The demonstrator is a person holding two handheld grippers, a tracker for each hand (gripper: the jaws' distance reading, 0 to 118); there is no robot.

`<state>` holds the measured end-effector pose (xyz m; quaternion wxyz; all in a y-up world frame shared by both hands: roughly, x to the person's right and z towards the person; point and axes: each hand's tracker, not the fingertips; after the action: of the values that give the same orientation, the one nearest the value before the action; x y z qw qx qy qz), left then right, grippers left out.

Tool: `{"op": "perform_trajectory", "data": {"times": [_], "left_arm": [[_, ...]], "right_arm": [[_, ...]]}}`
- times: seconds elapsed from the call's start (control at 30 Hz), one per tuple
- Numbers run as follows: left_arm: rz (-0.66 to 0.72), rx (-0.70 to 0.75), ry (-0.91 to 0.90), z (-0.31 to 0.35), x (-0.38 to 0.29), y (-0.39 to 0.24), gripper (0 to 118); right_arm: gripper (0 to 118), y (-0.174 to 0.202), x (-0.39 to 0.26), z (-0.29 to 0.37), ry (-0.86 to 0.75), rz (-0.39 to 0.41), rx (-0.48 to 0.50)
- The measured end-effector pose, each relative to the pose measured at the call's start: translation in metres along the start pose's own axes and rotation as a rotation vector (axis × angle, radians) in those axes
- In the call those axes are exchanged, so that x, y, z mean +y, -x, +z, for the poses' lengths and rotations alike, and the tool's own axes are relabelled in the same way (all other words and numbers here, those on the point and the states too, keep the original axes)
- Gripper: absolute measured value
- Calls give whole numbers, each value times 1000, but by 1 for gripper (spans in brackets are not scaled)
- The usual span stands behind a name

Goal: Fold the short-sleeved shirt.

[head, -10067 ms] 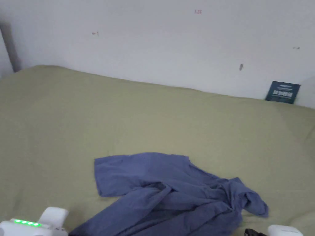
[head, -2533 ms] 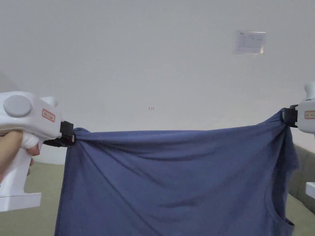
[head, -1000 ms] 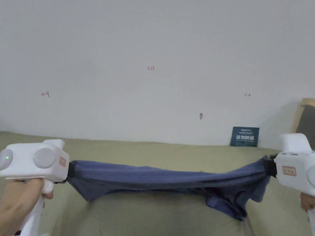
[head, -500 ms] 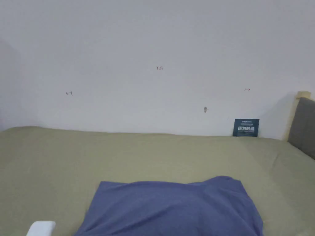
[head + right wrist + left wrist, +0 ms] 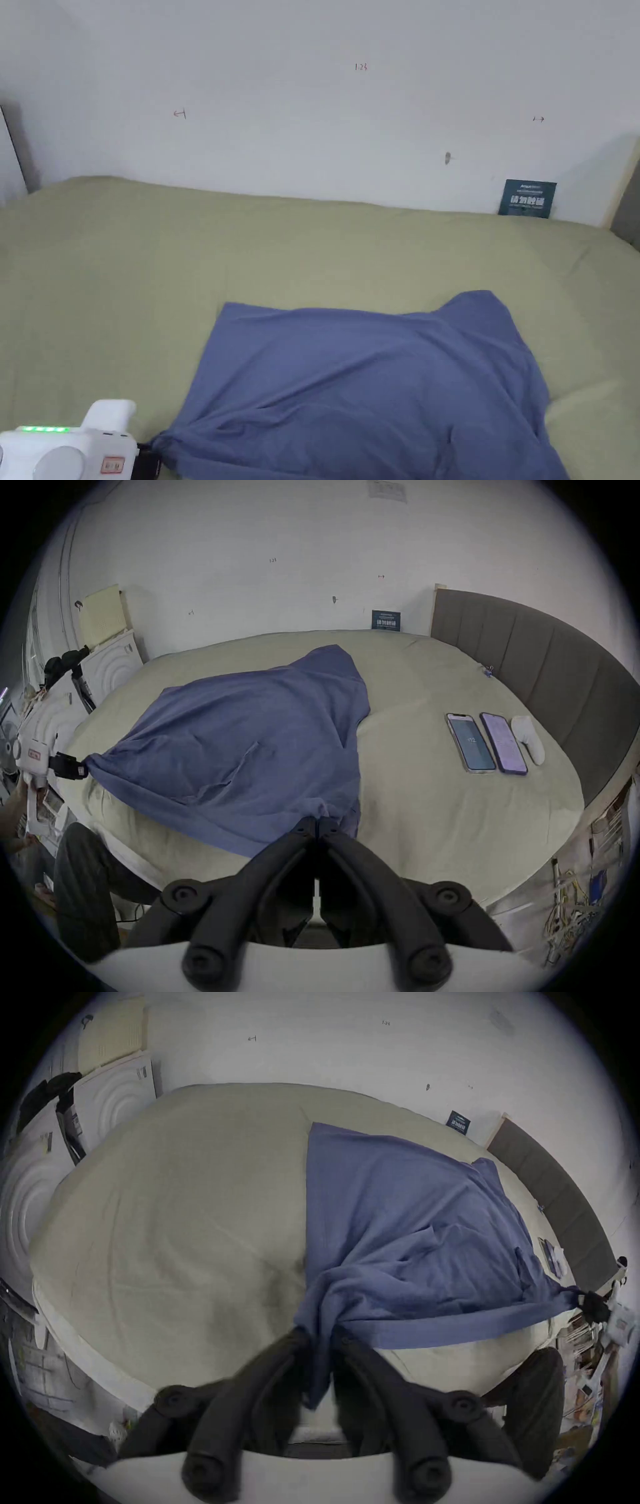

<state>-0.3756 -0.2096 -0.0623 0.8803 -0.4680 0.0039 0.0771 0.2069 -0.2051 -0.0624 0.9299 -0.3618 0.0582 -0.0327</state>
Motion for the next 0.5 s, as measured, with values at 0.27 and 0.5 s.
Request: {"op": "perform_trajectory", "data": {"times": [0.27, 0.5], "left_arm": [[51, 154, -163, 62, -23, 5, 106], [81, 59, -109, 61, -47, 12, 0]], "right_arm": [[114, 0, 22, 17, -20, -14, 23], [0, 12, 9, 16, -32, 23, 1]]}}
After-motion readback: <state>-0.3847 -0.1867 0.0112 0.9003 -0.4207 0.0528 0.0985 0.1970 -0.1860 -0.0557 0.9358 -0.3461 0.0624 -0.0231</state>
